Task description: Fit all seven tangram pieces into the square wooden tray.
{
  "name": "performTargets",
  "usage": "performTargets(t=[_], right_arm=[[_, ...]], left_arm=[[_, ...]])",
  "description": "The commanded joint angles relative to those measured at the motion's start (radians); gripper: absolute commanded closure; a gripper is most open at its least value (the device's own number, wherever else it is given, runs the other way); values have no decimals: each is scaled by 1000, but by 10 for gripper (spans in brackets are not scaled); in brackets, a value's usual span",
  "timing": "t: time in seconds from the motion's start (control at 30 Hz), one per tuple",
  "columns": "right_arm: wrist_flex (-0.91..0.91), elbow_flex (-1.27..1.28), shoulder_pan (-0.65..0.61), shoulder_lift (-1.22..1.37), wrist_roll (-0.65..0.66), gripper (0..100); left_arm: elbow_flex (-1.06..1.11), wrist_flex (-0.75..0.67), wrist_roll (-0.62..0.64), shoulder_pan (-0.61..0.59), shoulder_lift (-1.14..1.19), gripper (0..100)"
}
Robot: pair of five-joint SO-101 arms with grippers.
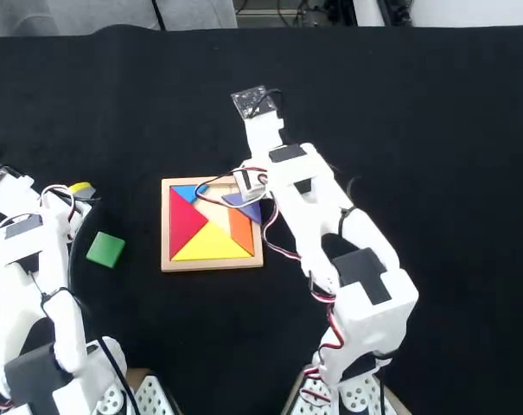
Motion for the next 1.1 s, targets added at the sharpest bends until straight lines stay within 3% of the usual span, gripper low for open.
performTargets(t=[0.0,0.13,0.47,0.87,1.07], right_arm=[[23,-54,54,-79,8,988],[95,-18,60,-156,9,987],[84,41,-15,-116,72,987],[91,-133,-17,38,64,987],[207,-213,-14,36,66,987]], left_arm=[[-8,-18,5,18,-37,672],[-8,-18,5,18,-37,672],[-7,-18,5,16,-37,672],[-8,-18,5,16,-35,672],[-10,-18,5,16,-34,672]])
